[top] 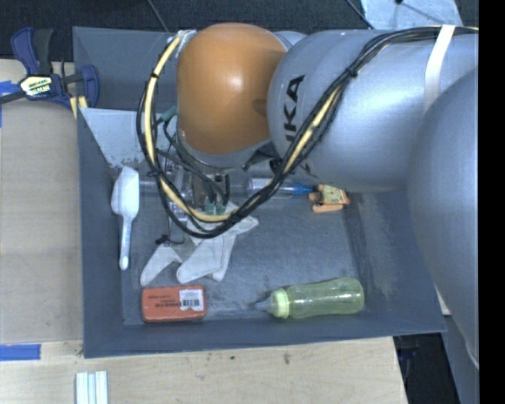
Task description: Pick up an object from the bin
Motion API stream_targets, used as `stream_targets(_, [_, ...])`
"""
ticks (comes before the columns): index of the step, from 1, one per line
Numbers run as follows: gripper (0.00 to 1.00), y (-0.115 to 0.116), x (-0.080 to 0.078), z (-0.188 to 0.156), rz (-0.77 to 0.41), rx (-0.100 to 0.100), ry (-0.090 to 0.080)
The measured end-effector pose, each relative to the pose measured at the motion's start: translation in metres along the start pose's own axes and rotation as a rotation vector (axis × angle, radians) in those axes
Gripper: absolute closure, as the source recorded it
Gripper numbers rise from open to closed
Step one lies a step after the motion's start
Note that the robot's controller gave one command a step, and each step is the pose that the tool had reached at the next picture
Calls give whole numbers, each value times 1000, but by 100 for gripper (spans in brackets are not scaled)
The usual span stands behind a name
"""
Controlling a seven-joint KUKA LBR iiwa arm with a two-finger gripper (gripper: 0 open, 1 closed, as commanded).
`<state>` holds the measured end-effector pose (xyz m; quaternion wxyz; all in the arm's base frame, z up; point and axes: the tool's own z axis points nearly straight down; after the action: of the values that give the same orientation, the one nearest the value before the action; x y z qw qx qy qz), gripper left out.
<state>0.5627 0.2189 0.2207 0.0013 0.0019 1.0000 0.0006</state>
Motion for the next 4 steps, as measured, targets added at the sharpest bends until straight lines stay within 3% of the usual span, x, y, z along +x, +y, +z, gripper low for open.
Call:
stream_targets(1, [0, 0, 0, 0, 0, 0, 0])
stream_targets(2, [0, -13, -3, 33, -71, -2, -6])
stream_targets(3, [0, -22, 0, 93, -104, -1, -4])
stream_targets(4, [0, -42, 5, 141, -221, 0, 1])
